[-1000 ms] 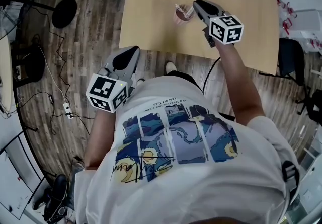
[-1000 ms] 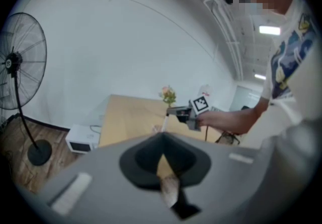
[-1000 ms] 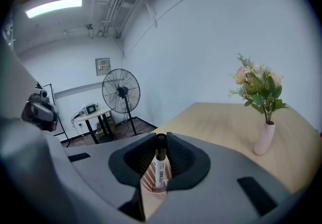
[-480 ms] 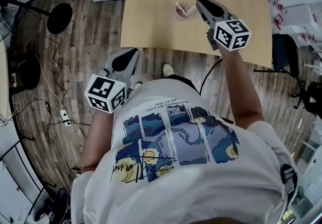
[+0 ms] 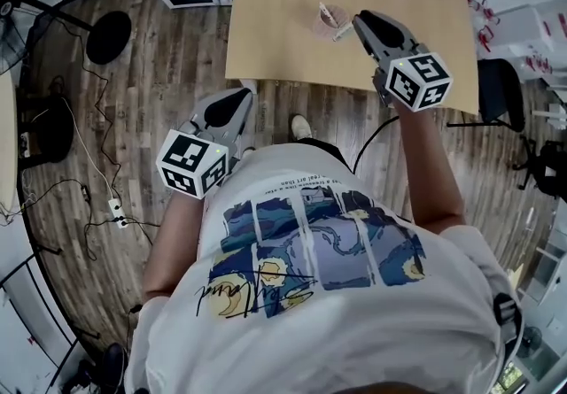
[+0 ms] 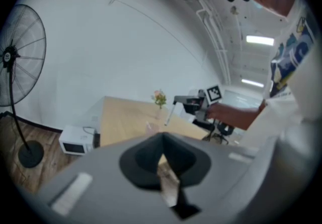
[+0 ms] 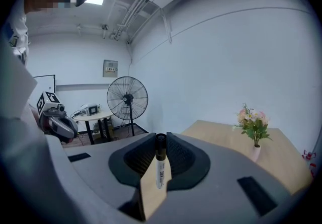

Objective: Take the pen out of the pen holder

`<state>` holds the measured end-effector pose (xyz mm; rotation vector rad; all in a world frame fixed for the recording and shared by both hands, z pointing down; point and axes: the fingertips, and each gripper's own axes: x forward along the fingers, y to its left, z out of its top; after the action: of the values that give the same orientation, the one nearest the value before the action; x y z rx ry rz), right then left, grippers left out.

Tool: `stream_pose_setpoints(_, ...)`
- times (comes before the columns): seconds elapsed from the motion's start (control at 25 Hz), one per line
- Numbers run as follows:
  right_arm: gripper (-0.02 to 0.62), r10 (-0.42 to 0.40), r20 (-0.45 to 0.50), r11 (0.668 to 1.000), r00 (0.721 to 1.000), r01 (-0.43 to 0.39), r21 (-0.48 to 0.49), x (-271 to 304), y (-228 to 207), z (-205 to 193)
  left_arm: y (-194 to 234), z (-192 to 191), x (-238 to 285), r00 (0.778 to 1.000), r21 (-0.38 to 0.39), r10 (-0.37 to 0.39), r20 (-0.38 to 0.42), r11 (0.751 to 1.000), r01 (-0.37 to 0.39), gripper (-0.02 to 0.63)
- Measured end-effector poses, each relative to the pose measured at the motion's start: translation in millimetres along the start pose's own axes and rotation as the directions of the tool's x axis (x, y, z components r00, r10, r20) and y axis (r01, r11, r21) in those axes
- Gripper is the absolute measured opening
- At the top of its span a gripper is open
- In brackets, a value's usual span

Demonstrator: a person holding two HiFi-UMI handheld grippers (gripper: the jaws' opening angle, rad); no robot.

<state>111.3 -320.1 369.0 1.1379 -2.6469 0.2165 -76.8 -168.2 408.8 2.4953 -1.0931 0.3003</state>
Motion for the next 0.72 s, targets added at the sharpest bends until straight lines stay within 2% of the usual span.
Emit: stream_pose_setpoints(0.72,0.057,-0.020,0.011,1.000,1.000,0.020,-0.012,-54.8,114.1,-0.5,-10.6,-38.2,-61.8,0.995,0.006,-0.096,-0.001,0.995,0.096,0.008)
